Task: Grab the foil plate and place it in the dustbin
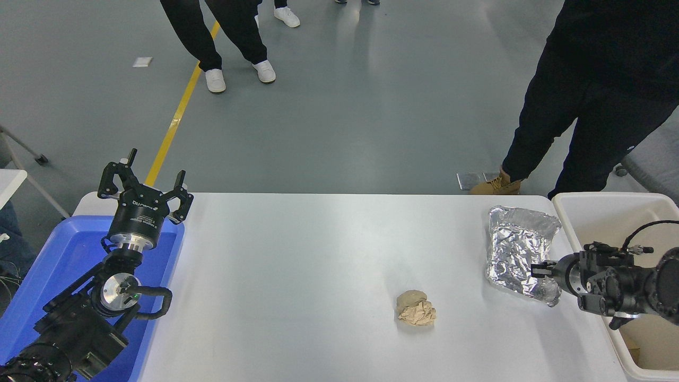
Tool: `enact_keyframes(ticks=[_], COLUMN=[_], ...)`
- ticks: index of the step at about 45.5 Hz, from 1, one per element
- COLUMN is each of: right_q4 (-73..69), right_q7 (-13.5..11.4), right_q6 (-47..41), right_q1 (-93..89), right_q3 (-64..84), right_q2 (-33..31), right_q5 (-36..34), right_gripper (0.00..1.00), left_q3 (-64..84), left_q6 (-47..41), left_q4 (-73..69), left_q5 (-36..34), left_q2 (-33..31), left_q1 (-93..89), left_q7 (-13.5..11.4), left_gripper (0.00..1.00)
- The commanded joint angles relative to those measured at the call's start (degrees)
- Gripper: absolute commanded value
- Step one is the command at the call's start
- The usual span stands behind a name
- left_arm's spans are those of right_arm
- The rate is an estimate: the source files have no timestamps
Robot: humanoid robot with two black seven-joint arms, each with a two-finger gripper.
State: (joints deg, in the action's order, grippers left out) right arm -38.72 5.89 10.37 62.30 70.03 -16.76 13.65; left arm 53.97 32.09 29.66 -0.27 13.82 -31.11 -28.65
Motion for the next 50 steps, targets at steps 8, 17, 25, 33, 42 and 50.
enact_keyframes(ticks=[8, 17, 25, 33, 42, 50], right_q4=[-12.2, -18.0, -21.3, -24.5, -24.6, -24.6], right_q7=[0.2, 1.2, 1.6, 1.6, 1.6, 1.6], right_q6=[-5.2, -14.0, -21.0, -27.8, -33.0, -35.3], right_q1=[16.4, 28.9, 39.1, 49.1, 55.0, 58.1], right_q3=[0.5, 0.5, 0.5, 0.5, 0.5, 0.5], right_q2=[-7.0, -10.1, -12.1, -13.5, -14.4, -15.0], right_q5=[0.2, 0.2, 0.2, 0.2, 0.2, 0.2], right_gripper=[0.00, 0.00, 0.00, 0.00, 0.00, 0.00], left_q3=[0.0, 0.0, 0.0, 0.0, 0.0, 0.0], left_q6=[0.0, 0.0, 0.0, 0.0, 0.0, 0.0], left_q4=[0.0, 0.0, 0.0, 0.0, 0.0, 0.0], left_q5=[0.0, 0.0, 0.0, 0.0, 0.0, 0.0], left_q2=[0.0, 0.0, 0.0, 0.0, 0.0, 0.1], left_q1=[0.0, 0.0, 0.0, 0.0, 0.0, 0.0], left_q7=[0.0, 0.0, 0.0, 0.0, 0.0, 0.0], left_gripper=[0.98, 0.98, 0.98, 0.98, 0.98, 0.98])
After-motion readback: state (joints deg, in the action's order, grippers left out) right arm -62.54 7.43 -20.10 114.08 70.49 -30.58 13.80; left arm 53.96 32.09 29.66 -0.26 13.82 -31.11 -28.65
